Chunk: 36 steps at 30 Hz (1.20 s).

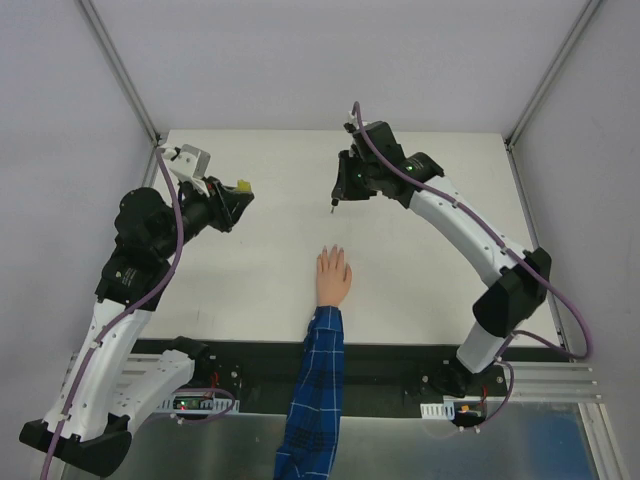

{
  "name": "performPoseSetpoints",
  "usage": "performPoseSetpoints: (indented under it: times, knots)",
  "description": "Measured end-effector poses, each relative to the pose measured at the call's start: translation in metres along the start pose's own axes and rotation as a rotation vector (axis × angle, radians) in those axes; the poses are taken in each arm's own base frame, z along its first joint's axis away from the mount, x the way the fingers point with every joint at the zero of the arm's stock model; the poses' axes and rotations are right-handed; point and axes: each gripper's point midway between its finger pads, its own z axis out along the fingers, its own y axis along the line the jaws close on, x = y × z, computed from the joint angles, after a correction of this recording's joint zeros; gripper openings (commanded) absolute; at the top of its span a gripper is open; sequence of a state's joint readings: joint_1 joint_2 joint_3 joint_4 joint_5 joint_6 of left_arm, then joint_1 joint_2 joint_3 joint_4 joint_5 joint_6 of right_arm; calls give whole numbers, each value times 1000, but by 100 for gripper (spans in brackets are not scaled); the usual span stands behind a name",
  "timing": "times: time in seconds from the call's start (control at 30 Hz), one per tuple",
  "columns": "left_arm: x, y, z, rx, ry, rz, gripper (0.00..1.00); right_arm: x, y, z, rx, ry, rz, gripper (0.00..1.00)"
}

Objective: Paint the nails

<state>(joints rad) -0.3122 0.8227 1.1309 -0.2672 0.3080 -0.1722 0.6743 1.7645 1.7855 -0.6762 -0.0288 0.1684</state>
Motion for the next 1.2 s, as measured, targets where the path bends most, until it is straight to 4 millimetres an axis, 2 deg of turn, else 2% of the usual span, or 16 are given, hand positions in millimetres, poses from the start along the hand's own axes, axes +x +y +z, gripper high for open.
performPoseSetpoints:
  times: [0.1,0.17,0.3,0.43,0.57,0.67,0.77,0.97,1.07,1.2]
  knots:
    - [25,-6,-2,54,4,-31,0,5,-3,-31,-27,-46,-10,0]
    - [51,-12,-4,104,34,-55,0,15,-4,-44,-53,-56,-20,0]
    - [102,-26,-10,230,96,-81,0,45,-4,-55,-118,-6,-58,0]
    - [135,-43,-28,364,92,-49,0,75,-6,-64,-160,36,-105,1]
    - [132,-63,-41,505,38,32,0,92,5,-90,-201,25,-183,1]
    - [131,-75,-45,598,-2,84,0,100,31,-121,-276,-15,-268,0]
    - [140,-82,-50,670,3,97,0,104,64,-150,-360,-38,-340,0]
    - [137,-94,-64,752,-42,157,0,94,115,-197,-477,-123,-415,0]
    - [135,-97,-68,770,-63,180,0,86,137,-215,-522,-159,-435,0]
    - [136,-98,-70,783,-59,182,0,77,162,-215,-529,-173,-452,0]
